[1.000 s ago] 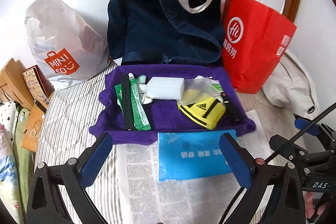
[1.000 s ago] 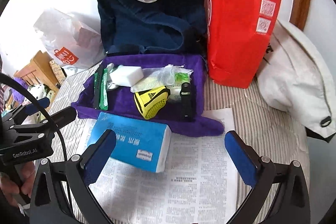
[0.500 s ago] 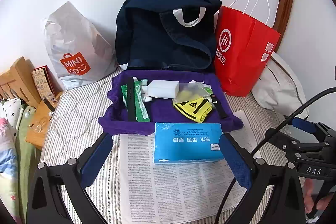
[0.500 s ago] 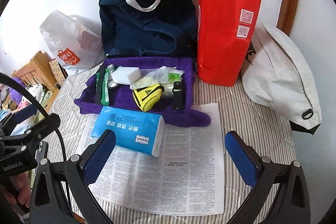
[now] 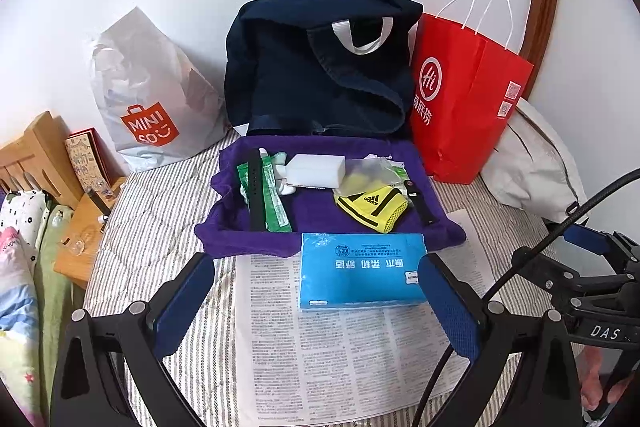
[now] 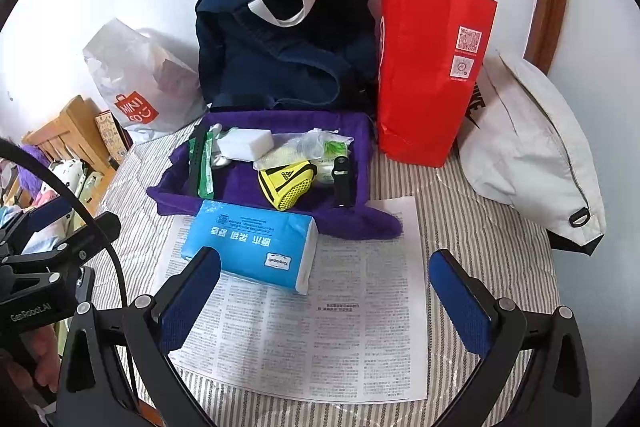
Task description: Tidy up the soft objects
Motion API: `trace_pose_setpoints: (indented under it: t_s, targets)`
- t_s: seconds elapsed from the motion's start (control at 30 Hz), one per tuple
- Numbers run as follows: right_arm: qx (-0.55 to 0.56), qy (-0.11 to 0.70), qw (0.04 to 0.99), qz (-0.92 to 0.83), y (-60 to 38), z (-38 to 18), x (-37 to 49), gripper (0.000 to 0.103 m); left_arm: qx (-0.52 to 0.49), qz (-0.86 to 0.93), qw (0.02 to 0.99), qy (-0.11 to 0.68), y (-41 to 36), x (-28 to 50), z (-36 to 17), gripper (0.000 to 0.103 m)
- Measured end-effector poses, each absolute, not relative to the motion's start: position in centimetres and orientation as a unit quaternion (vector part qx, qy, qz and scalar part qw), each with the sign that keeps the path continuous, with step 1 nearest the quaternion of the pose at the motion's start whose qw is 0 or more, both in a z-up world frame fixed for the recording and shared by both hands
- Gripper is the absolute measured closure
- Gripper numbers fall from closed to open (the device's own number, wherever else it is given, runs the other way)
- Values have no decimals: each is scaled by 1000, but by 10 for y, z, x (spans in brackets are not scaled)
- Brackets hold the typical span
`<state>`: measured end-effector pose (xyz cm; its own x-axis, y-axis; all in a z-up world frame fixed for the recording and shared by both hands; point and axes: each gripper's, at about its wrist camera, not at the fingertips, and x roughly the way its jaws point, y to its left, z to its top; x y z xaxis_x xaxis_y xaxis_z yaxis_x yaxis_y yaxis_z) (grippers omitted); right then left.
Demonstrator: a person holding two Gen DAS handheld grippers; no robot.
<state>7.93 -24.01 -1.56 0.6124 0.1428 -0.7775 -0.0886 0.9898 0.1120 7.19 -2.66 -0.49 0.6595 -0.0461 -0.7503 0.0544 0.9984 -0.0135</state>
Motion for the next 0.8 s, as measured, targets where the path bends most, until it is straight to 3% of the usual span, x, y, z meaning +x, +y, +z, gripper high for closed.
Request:
trace_pose_setpoints:
  t_s: [0.8]
  targets:
    - [28,440,896,48,-243,-16,79,1,9,-26,909,417,-20,72,-7,0]
